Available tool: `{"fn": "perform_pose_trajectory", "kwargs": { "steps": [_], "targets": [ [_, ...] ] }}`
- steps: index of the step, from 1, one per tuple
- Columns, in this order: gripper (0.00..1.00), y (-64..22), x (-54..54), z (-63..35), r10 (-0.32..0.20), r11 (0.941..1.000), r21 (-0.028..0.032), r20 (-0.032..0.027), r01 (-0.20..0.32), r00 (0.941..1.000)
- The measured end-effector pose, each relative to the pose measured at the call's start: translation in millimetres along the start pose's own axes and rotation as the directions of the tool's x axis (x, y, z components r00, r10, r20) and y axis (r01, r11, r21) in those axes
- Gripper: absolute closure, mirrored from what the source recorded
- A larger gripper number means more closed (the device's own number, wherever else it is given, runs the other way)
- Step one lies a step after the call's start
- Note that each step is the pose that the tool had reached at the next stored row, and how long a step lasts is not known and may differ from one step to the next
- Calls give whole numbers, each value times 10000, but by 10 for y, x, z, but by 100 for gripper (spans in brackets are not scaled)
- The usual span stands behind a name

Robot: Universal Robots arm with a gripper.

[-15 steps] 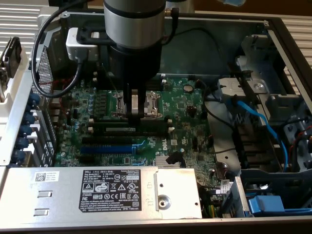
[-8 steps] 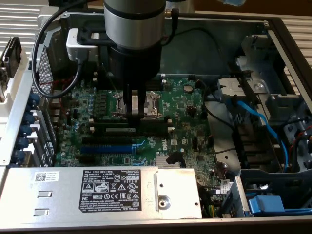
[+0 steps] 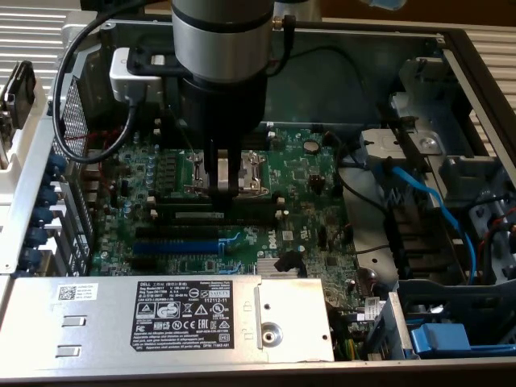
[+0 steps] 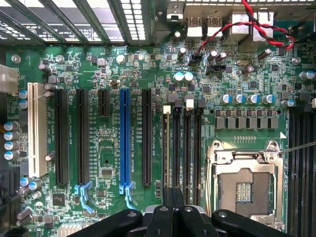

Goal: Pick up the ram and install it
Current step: 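Press down the ram until it locks into place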

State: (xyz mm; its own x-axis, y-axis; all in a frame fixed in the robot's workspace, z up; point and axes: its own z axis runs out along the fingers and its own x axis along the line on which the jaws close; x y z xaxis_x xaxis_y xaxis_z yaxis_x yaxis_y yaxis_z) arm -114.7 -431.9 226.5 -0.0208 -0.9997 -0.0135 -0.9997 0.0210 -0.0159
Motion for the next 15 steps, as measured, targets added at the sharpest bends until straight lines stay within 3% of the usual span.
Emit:
{"fn": "perform_pose_trajectory", "kwargs": {
  "steps": [3, 9, 15],
  "targets": [
    [90, -2, -3, -35, 0, 10000, 14, 22, 0, 10000],
    [90, -3, -2, -164, -1, 10000, 0, 1, 1, 10000],
    [90, -4, -3, -199, -1, 10000, 1, 1, 1, 10000]
  ]
}}
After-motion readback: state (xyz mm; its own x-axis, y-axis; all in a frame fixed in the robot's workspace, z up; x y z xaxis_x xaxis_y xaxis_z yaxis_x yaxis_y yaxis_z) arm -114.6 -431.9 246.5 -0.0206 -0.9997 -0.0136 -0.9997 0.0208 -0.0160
